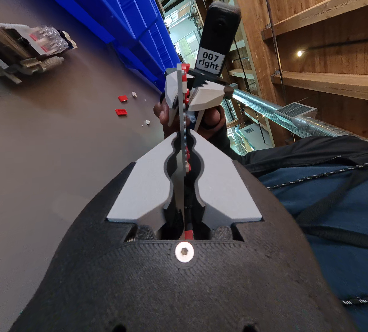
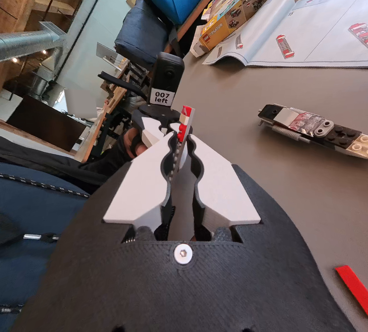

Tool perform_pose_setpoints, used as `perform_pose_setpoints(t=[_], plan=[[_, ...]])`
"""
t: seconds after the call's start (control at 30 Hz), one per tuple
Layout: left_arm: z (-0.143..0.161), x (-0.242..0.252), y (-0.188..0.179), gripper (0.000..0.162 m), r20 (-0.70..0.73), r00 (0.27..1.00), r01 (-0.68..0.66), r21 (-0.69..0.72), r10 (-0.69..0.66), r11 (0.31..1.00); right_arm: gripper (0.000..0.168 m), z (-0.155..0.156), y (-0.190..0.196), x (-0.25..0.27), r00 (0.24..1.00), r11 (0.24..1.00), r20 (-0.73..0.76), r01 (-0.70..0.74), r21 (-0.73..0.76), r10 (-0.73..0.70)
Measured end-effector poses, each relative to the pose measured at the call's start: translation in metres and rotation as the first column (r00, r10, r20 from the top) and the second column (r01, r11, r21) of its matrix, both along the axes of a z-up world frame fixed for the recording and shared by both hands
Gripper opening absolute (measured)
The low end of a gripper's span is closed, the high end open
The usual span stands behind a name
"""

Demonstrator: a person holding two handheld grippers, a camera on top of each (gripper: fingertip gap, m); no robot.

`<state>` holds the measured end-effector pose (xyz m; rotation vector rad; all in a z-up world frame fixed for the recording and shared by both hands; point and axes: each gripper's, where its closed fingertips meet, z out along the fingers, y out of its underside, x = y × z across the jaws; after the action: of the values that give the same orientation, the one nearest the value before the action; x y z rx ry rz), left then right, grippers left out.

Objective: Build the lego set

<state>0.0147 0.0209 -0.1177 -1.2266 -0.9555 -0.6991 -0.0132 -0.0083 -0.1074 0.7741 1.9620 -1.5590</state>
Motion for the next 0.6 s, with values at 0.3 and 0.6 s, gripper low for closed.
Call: perform_pose_setpoints(t=[0.3,0.6], plan=[[0.002,-0.003,-0.003,0.006,-0.002,0.999,-0.032,0.022,0.032,0.999,0.008,0.009,0.005,-0.015,0.986,0.987,0.121,0.123,-0.103,-0.111],[0.004,-0.007,-0.006,0.005,0.002,0.998,-0.059,0.042,0.059,0.997,0.01,0.004,0.004,-0.017,0.987,0.989,0.099,0.132,-0.062,-0.125]])
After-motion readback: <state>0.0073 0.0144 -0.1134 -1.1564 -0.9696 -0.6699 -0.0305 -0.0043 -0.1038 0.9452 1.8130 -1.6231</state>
